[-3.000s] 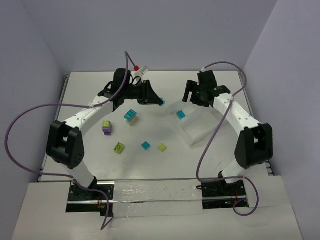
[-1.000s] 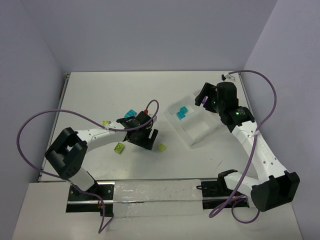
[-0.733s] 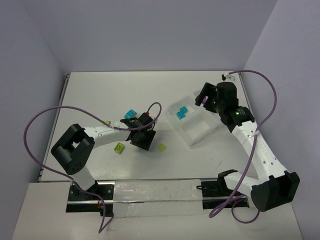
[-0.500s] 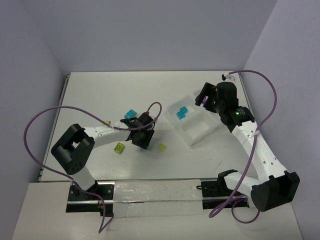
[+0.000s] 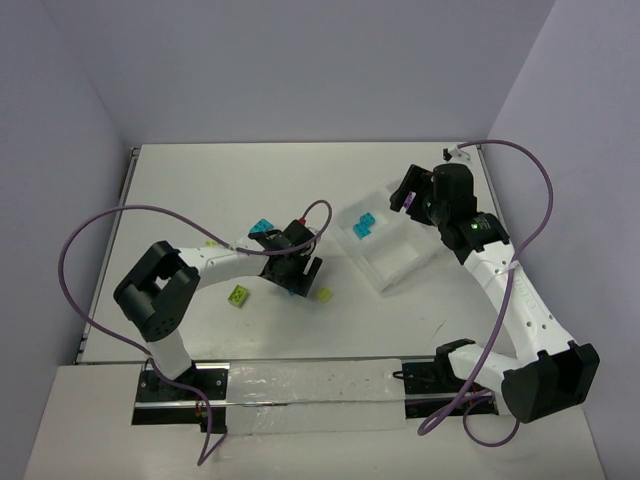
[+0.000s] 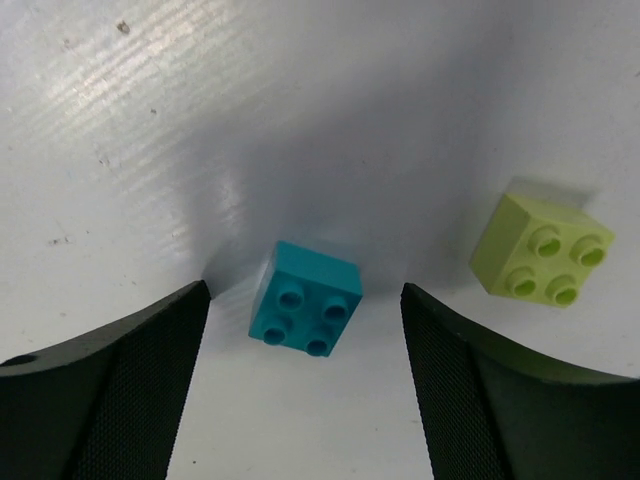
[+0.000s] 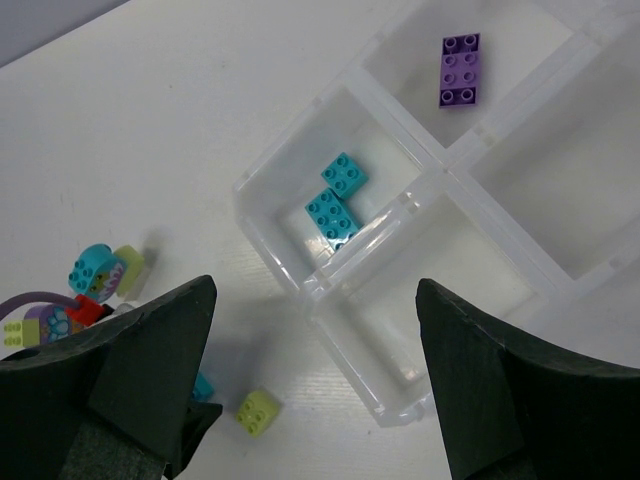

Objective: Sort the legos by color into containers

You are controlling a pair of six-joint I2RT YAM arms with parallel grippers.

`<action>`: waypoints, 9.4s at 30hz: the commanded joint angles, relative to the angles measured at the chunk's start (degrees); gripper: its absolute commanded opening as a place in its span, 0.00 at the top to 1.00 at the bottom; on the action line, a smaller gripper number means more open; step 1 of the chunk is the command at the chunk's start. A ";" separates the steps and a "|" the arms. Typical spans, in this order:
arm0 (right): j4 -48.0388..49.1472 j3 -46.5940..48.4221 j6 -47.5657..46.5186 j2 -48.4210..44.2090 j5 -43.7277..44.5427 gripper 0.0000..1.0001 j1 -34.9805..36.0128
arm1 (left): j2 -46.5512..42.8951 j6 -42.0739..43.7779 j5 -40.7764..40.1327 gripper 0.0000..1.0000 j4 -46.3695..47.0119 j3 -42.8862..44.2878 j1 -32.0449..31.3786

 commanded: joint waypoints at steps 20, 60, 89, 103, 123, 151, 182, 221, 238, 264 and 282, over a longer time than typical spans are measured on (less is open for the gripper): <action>2.08 1.77 0.62 -1.32 2.76 0.13 0.28 | 10.42 -7.63 -2.14 1.00 -8.64 35.23 -0.31; 2.05 -1.44 -0.38 -3.70 2.15 0.13 0.18 | -3.17 -6.75 2.10 0.01 2.89 10.24 -7.35; 1.25 0.96 -1.40 -3.76 2.54 0.13 0.18 | 7.60 -6.60 -7.93 0.70 0.51 13.08 -12.87; -2.19 6.23 -2.17 -9.43 9.50 0.12 -0.24 | 13.39 -4.24 3.73 0.89 -1.42 39.24 -12.79; -2.19 7.22 -2.74 -12.65 12.93 0.12 -0.53 | 18.66 -1.22 -1.79 0.01 -1.06 47.06 -12.79; 1.04 5.04 -0.03 -7.38 5.20 0.13 -0.54 | -24.71 -29.43 -24.05 0.01 -17.54 -10.36 2.40; 1.15 5.73 -0.37 -6.67 4.36 0.13 -0.54 | -10.77 -30.16 -14.71 0.59 -7.37 -10.77 7.52; 23.61 -5.54 9.44 -1.09 -49.66 0.20 -0.83 | -8.57 -55.25 41.18 1.00 44.02 10.45 18.82; 48.81 -10.41 28.96 5.63 -56.03 0.22 -0.64 | -6.13 -63.57 46.92 1.00 57.41 9.10 18.94; 57.86 -4.11 34.64 14.61 -58.09 0.36 2.99 | -6.88 -61.06 48.21 1.00 56.05 9.10 18.67; 58.91 -4.20 36.15 15.20 -58.38 0.70 2.99 | -7.48 -58.74 48.38 1.00 55.45 8.99 18.24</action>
